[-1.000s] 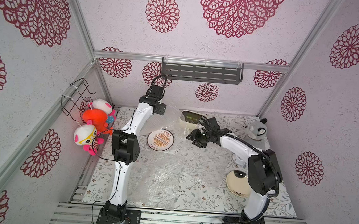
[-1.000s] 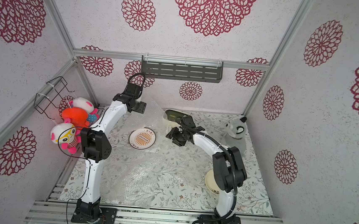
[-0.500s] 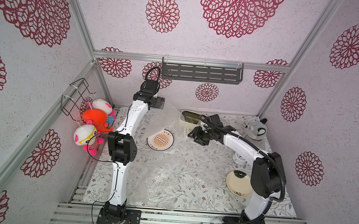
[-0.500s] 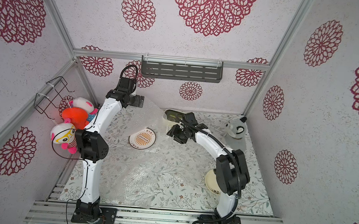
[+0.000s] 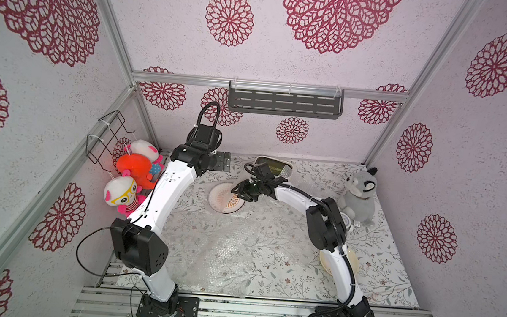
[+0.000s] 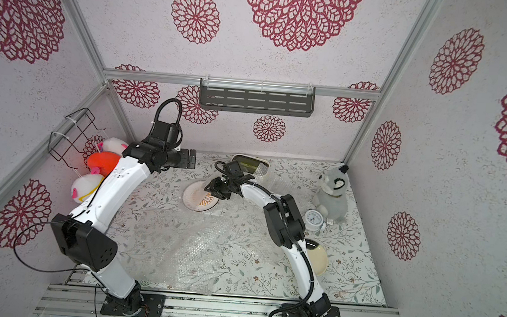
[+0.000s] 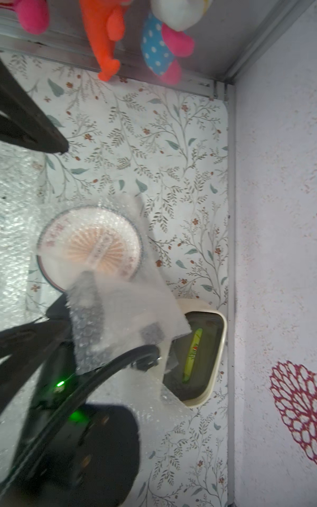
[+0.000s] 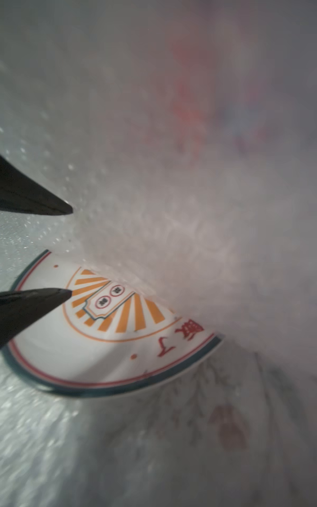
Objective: Unpack dinner plates from bubble wrap
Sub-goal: Unwrap the bubble wrap at the center of the board.
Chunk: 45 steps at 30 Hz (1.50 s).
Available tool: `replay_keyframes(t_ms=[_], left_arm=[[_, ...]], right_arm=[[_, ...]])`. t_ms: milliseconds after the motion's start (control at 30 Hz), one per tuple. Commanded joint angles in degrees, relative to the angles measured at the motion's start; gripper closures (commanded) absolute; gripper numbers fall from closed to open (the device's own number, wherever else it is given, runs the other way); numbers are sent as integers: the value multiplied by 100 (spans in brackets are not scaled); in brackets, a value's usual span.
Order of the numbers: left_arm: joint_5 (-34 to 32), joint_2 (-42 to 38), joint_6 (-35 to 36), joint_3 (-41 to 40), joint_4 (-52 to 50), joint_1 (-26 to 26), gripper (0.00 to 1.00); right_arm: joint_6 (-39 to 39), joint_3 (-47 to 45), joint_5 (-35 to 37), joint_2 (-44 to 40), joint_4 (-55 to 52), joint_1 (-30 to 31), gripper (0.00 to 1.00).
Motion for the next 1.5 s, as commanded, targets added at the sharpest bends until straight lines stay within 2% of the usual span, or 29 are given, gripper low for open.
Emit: replay_keyframes(t_ms=[0,167,367,467,533,733,900,1100,1200,1300,1467], left_arm=[[154,-314,-355,-877,20,-217,2],[204,-797,-137,-1732,-39,-382,0],[398,-830,-8,-2051,-58,-395,2],[236,-733,24,-2140,45,-391,3],[164,-686,19,-2261,221,-325,5],[678,-333,108,-2551,860,-37,13],[1193,-29,55,-2667,1454,317,26],[1478,432,130,-2568,1747,385,30],[1493,684,149,-2464,1836,409,37],[1563,918,191,-2311,1860,448,48],[1333,1219,416,-1653,1457,458,77]], right_arm=[[601,461,-193,95,557,-29,56],[860,555,-197,139,819,-38,56],[901,545,-159,43,867,-46,56],[932,533,-205,46,870,-63,56],[922,472,-207,3,875,-78,56],[956,359,-215,-107,947,-161,56],[1070,356,-277,-98,1035,-188,56],[1112,287,-279,-133,1058,-188,56],[1172,259,-285,-131,1104,-188,56],[1220,259,-294,-120,1116,-185,57],[1183,251,-303,-184,1051,-188,57]])
